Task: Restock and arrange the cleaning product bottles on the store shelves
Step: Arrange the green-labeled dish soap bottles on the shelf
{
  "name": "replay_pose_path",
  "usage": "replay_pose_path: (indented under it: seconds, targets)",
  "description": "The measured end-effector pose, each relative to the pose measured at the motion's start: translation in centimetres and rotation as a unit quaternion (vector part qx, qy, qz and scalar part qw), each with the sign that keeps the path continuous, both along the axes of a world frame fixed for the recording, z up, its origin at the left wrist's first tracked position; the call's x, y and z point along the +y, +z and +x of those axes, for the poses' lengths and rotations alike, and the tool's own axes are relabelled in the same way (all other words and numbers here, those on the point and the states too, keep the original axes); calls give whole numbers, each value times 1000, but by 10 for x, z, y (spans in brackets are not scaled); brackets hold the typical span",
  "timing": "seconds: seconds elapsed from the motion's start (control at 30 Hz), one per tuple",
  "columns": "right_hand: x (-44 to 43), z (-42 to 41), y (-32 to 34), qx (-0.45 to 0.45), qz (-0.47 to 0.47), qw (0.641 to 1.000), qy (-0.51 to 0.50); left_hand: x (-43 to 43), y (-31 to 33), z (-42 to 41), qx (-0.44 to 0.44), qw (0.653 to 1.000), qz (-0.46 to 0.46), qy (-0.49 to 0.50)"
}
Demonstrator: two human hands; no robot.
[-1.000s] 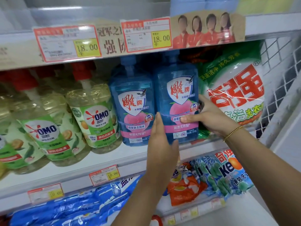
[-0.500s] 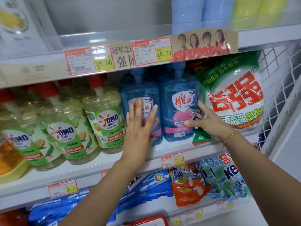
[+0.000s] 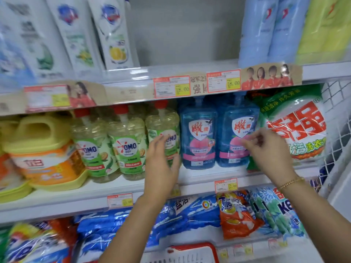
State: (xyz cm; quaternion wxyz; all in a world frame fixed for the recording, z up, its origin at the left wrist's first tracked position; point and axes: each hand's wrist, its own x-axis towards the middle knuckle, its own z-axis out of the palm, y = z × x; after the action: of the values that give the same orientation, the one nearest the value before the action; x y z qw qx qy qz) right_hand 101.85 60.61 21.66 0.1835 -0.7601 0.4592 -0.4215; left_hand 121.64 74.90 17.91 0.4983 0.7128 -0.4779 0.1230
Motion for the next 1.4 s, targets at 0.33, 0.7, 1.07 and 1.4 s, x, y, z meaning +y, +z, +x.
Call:
replay_pose_path:
  seconds: [0.33,0.7,1.07,1.4]
  targets:
    - [62,156,45,170,-35,965,196,56,26,101,-270,938,203,83]
    - [55,186,73,328,-32,938,109,54,18,123,-351,912,193,82]
    - [91,174,37,57,50,995,64,62,33,89,-171,954,246,1]
    - [87,139,50,-109,119,987,28,81,40,40,267,933,195,-142]
